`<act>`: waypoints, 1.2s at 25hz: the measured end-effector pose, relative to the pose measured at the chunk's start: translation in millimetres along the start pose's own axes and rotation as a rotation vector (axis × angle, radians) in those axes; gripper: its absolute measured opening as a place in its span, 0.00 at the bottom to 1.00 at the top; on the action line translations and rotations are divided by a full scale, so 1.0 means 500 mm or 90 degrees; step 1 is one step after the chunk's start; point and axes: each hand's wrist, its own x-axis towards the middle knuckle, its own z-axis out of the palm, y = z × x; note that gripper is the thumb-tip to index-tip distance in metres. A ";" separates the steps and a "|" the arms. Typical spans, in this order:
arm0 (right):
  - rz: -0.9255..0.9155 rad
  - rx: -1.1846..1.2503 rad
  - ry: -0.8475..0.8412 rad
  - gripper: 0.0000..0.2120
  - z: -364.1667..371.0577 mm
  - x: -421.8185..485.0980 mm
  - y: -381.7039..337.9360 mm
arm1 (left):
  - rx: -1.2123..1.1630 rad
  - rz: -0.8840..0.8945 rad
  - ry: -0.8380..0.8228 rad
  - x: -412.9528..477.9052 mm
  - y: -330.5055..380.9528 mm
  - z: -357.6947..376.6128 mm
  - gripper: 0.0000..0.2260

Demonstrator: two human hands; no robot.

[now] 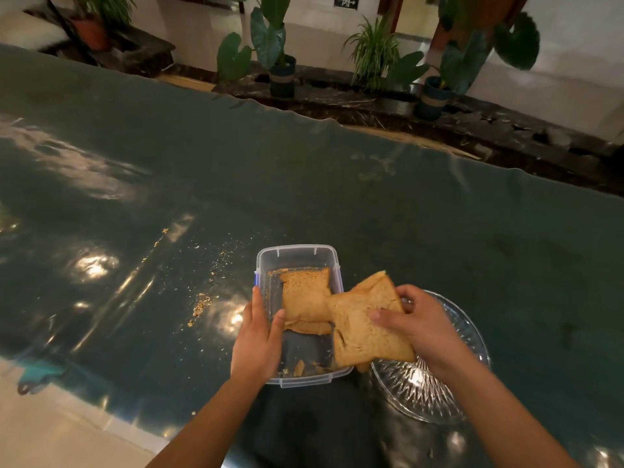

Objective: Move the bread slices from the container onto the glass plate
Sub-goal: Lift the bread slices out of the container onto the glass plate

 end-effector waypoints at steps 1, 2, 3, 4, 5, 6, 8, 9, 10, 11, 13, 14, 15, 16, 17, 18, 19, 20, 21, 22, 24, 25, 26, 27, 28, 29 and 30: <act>0.007 0.036 0.023 0.21 -0.028 -0.009 0.010 | 0.006 0.005 -0.005 0.004 0.001 -0.001 0.36; 0.010 0.066 0.046 0.21 -0.054 -0.016 0.021 | 0.013 0.010 -0.010 0.009 0.002 -0.003 0.36; 0.013 0.093 0.069 0.21 -0.077 -0.020 0.036 | 0.020 0.016 -0.017 0.016 0.003 -0.005 0.36; 0.017 0.116 0.091 0.21 -0.097 -0.023 0.053 | 0.026 0.023 -0.024 0.023 0.007 -0.006 0.36; 0.025 0.130 0.107 0.22 -0.114 -0.024 0.071 | 0.032 0.030 -0.030 0.030 0.010 -0.008 0.36; 0.035 0.138 0.118 0.24 -0.129 -0.023 0.091 | 0.039 0.036 -0.036 0.035 0.014 -0.008 0.36; 0.068 0.156 0.123 0.27 -0.149 -0.013 0.134 | 0.053 0.042 -0.042 0.040 0.017 -0.008 0.35; 0.089 0.173 0.122 0.27 -0.155 -0.006 0.156 | 0.060 0.042 -0.045 0.041 0.018 -0.008 0.35; 0.108 0.185 0.125 0.27 -0.158 0.001 0.176 | 0.065 0.041 -0.047 0.041 0.016 -0.008 0.35; 0.126 0.193 0.134 0.26 -0.161 0.008 0.195 | 0.070 0.041 -0.049 0.041 0.015 -0.007 0.36; 0.151 0.196 0.154 0.25 -0.163 0.021 0.224 | 0.076 0.039 -0.052 0.041 0.011 -0.006 0.36; 0.159 0.194 0.161 0.25 -0.164 0.027 0.234 | 0.077 0.038 -0.053 0.042 0.010 -0.006 0.36; 0.165 0.183 0.168 0.25 -0.164 0.032 0.242 | 0.078 0.037 -0.052 0.043 0.010 -0.005 0.36; 0.168 0.161 0.179 0.25 -0.163 0.036 0.248 | 0.080 0.036 -0.051 0.043 0.010 -0.004 0.36; 0.168 0.125 0.194 0.23 -0.161 0.041 0.253 | 0.083 0.036 -0.049 0.044 0.010 -0.004 0.36; 0.166 0.078 0.212 0.22 -0.158 0.046 0.257 | 0.085 0.037 -0.048 0.044 0.010 -0.004 0.35; 0.161 0.019 0.226 0.19 -0.153 0.051 0.258 | 0.086 0.038 -0.047 0.044 0.011 -0.005 0.35; 0.154 -0.054 0.233 0.18 -0.148 0.056 0.257 | 0.086 0.040 -0.047 0.044 0.011 -0.006 0.35; 0.147 -0.132 0.235 0.17 -0.143 0.061 0.255 | 0.087 0.040 -0.047 0.043 0.012 -0.006 0.35; 0.142 -0.200 0.237 0.17 -0.140 0.064 0.253 | 0.089 0.040 -0.047 0.042 0.012 -0.006 0.35; 0.131 -0.288 0.249 0.16 -0.138 0.063 0.245 | 0.090 0.041 -0.047 0.042 0.012 -0.006 0.35; 0.125 -0.323 0.253 0.16 -0.140 0.060 0.242 | 0.088 0.041 -0.047 0.042 0.011 -0.006 0.35; 0.115 -0.357 0.256 0.16 -0.140 0.056 0.239 | 0.087 0.041 -0.047 0.042 0.010 -0.006 0.35; 0.103 -0.390 0.258 0.18 -0.140 0.053 0.235 | 0.085 0.041 -0.047 0.042 0.009 -0.006 0.35; 0.088 -0.406 0.265 0.20 -0.135 0.049 0.227 | 0.084 0.042 -0.047 0.042 0.008 -0.006 0.35; 0.066 -0.400 0.276 0.22 -0.124 0.045 0.213 | 0.083 0.043 -0.048 0.042 0.008 -0.006 0.34; 0.031 -0.388 0.285 0.22 -0.107 0.041 0.193 | 0.084 0.044 -0.048 0.042 0.007 -0.006 0.35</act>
